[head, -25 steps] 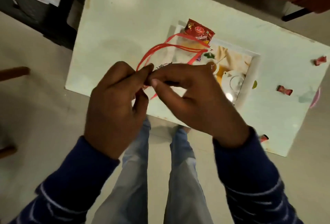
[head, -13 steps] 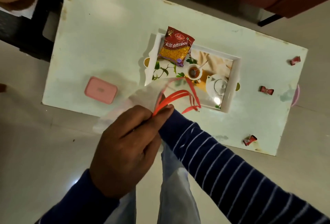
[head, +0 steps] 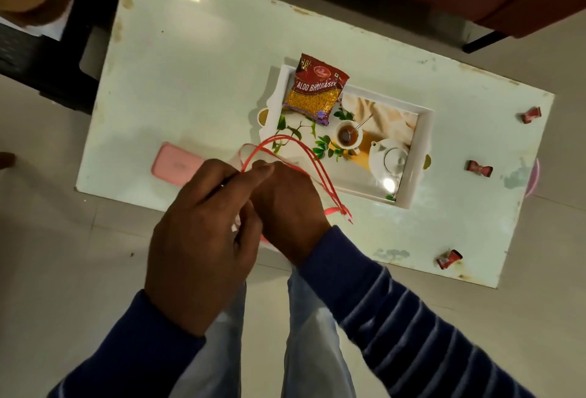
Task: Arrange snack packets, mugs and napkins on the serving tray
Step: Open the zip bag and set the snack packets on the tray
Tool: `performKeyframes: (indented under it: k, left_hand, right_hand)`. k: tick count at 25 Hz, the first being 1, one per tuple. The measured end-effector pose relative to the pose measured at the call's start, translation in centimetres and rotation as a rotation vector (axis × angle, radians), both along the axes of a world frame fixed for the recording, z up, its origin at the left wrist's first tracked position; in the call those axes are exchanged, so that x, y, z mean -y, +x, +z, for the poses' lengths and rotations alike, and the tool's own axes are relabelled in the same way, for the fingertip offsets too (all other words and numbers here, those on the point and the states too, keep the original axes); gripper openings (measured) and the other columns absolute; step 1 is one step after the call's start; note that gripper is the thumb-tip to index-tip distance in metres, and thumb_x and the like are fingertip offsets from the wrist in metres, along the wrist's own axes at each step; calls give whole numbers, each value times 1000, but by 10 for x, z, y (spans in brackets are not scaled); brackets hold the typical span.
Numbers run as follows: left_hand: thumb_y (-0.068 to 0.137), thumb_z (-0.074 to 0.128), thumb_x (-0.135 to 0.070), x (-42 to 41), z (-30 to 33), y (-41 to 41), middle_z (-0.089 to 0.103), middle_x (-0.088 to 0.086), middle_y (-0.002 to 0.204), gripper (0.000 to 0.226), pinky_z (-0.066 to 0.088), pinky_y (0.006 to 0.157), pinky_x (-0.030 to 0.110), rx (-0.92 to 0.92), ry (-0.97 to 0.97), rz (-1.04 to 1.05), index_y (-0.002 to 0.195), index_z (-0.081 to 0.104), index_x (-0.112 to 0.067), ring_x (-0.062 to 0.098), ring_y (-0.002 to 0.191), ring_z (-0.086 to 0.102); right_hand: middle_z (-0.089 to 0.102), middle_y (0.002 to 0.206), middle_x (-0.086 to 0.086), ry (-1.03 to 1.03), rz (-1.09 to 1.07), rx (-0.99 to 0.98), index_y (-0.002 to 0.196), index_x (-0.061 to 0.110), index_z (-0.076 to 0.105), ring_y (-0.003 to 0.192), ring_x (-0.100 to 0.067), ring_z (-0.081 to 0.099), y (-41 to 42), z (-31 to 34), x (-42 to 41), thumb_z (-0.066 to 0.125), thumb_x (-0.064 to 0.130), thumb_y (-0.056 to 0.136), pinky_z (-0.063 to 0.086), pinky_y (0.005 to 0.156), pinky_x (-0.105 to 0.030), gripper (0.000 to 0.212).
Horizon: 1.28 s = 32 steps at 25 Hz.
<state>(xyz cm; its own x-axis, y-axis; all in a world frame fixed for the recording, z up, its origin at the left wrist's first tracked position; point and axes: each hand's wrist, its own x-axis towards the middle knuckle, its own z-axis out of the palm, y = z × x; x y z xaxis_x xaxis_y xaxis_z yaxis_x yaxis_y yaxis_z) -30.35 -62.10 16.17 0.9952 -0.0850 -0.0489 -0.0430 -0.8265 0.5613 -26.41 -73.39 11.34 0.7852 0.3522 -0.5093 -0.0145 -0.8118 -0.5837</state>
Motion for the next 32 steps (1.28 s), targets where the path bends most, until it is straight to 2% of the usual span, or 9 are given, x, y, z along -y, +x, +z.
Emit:
performKeyframes:
  k: [5,9,12,14,21,24,26,29,32]
  left_hand:
    - [90,40,-31,-5,0,18,63,18,103,50,57,69,38,-51,-2,85,121,67,-4,30,84,64]
    - [88,57,-3,-12,-11,22,61,16,104,35,51,67,32,-49,40,134,121,67,-7,19,80,57]
    - [82,59,10,-17,-19,20,61,14,104,44,49,69,28,-78,67,170,121,67,-9,13,77,52]
    - [80,56,13,-21,-21,16,61,14,104,46,51,66,29,-78,64,162,118,69,-10,13,76,52]
    - [81,44,-3,-30,-9,-11,54,-3,98,40,43,65,13,-15,-2,82,106,73,-14,2,68,44]
    - [78,42,-12,-32,-5,-21,53,-5,93,42,48,62,35,-10,-76,106,104,74,-20,11,64,46]
    - [78,43,-11,-33,-6,-23,55,-2,91,41,47,61,36,0,-105,112,104,72,-22,12,63,46]
    - [77,46,-8,-35,-5,-22,55,-3,91,40,45,65,24,-5,-122,86,103,74,-20,8,67,48]
    - [78,44,-11,-35,-5,-22,54,-7,92,40,41,67,15,-13,-143,83,102,75,-19,5,70,48]
  right_hand:
    - [65,88,-12,-210,47,428,91,4,71,85,-30,58,-13,46,37,64,-4,80,43,75,-41,15]
    - [67,96,-1,25,-403,653,107,13,71,95,-10,61,-28,77,79,57,18,96,46,87,-15,19]
    - [73,93,2,230,-858,543,106,25,70,81,-12,72,-8,82,114,50,32,101,61,71,-30,22]
    - [75,91,-8,361,-1019,341,105,13,73,77,-20,75,11,63,125,50,22,101,63,63,-35,25]
    - [71,95,-25,447,-1175,13,96,1,71,89,-35,73,48,-50,115,45,6,101,62,65,-36,27]
    - [72,95,-23,453,-1242,-114,87,9,71,89,-34,72,50,-83,100,47,5,99,62,64,-36,27]
    - [73,97,-21,341,-1165,-56,94,5,72,80,-25,72,53,-95,93,47,8,100,59,58,-27,25]
    - [71,103,-12,-107,-677,285,105,7,72,89,-23,67,64,-106,98,49,17,101,45,75,-21,26]
    - [65,104,-8,-386,-188,394,103,14,70,89,-26,64,91,-113,96,49,25,99,39,67,-28,25]
